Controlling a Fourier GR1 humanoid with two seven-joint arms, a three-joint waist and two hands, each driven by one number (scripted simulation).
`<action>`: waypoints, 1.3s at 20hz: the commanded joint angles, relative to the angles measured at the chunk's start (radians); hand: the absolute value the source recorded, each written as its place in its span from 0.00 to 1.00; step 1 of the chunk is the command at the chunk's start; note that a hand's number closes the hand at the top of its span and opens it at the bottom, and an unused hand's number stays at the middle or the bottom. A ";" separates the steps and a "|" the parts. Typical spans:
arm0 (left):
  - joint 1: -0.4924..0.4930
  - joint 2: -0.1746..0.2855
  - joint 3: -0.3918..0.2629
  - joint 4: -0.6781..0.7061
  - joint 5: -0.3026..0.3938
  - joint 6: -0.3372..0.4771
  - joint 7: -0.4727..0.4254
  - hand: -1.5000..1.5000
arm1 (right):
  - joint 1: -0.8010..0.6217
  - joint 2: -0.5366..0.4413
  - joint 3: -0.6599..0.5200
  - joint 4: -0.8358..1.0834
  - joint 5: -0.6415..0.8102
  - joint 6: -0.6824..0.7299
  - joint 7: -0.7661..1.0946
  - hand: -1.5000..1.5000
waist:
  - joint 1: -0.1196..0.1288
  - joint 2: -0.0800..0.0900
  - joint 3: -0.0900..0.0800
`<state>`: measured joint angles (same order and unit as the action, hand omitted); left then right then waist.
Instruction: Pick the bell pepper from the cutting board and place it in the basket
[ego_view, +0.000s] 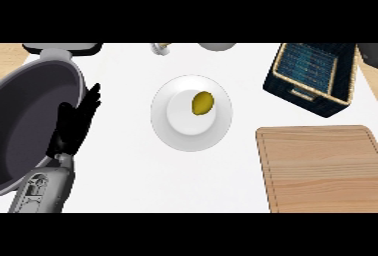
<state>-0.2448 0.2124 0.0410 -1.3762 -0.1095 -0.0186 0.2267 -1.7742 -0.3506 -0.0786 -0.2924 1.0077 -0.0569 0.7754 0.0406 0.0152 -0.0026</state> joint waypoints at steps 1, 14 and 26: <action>-0.019 -0.004 -0.007 -0.013 -0.010 0.007 0.020 0.50 | 0.002 -0.071 0.043 0.069 0.054 0.099 -0.009 1.00 | -0.004 -0.001 0.001; -0.014 0.036 0.050 0.006 0.026 -0.031 0.002 0.50 | 0.169 -0.235 -0.008 0.065 0.018 0.084 -0.258 1.00 | -0.015 -0.003 0.002; 0.003 -0.022 0.009 -0.015 -0.009 0.005 0.010 0.50 | 0.328 -0.225 -0.061 0.079 -0.023 0.020 -0.347 1.00 | -0.008 -0.005 0.003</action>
<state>-0.2405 0.1937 0.0489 -1.3678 -0.1239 -0.0122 0.2134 -1.4924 -0.5995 -0.1162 -0.2148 1.0055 -0.0077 0.4311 0.0321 0.0131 0.0001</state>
